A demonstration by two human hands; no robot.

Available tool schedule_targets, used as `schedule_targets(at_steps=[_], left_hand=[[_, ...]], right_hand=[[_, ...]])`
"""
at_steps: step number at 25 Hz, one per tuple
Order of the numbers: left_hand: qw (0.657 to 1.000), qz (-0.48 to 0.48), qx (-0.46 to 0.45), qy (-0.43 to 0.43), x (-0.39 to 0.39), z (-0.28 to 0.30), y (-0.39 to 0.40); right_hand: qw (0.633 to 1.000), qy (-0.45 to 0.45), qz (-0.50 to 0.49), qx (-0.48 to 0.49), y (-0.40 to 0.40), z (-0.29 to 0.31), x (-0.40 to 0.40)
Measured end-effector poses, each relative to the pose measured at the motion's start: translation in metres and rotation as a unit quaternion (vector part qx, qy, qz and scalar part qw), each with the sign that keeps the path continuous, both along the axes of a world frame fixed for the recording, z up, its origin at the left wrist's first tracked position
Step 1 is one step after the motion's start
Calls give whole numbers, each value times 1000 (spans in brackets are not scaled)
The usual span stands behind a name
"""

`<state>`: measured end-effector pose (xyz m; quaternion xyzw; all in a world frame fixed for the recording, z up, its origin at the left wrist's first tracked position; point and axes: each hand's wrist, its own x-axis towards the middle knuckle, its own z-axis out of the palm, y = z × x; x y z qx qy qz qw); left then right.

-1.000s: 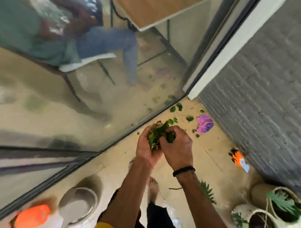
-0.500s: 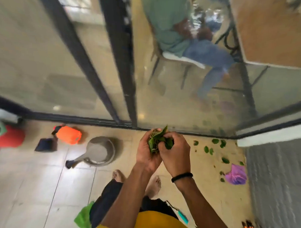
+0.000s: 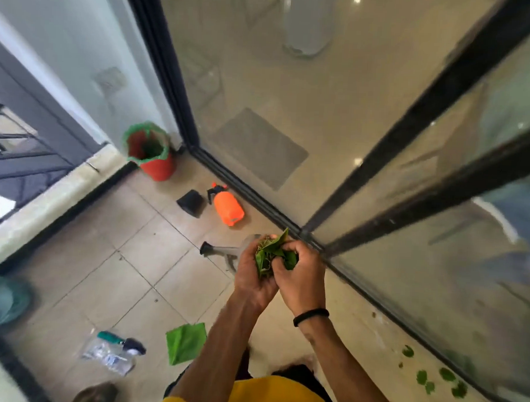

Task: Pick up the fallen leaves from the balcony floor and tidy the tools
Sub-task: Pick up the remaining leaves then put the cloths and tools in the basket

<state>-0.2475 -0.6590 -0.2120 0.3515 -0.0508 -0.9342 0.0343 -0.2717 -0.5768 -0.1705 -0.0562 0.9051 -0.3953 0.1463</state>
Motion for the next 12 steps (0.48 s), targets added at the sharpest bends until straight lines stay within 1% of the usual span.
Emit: schedule_targets(at_steps=[6,8,12], left_hand=[[990,135,37,-4,19,13,-128],[985,165,47,-5,24,12,-159],[978,202,35,-24,16,11,-236]], right_hand=[[994,1,111,-6,-142,10,3],[990,-5,142,-5,-176,11,2],[983,-13,181,-13,-253,8,-10]])
